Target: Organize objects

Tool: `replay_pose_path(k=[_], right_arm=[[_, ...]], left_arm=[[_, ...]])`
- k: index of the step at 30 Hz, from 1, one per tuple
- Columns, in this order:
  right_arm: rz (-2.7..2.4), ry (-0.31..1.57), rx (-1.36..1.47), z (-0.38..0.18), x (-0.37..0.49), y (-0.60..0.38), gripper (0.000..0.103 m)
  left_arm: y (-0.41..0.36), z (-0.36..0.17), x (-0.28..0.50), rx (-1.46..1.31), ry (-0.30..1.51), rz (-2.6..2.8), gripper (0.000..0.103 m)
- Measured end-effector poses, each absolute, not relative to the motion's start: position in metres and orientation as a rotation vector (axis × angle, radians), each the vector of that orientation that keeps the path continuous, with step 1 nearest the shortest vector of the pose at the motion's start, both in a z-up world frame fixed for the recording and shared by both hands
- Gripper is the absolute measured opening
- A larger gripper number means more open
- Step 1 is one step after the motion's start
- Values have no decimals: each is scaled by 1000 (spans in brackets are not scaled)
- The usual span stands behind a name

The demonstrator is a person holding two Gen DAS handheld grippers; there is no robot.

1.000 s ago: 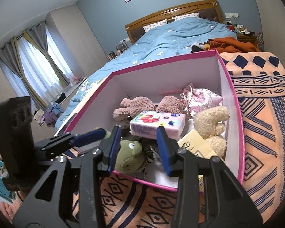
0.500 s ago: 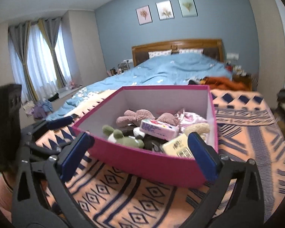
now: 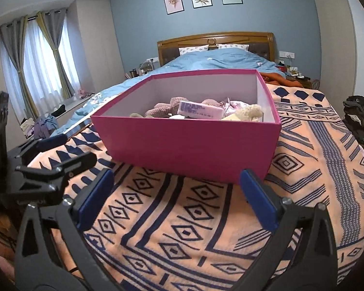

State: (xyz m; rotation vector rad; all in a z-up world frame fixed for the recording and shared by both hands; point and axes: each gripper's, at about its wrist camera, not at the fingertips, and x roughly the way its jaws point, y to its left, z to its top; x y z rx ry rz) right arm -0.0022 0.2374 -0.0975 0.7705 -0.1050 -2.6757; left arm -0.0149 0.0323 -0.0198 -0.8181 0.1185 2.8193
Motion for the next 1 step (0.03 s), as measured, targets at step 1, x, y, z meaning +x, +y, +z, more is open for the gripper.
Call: replay_pose_path(k=[1], right_arm=[[-2673,-104,773,-98,-2,237,103]], left_arm=[[33,-20,-14,-825,117,2814,103]])
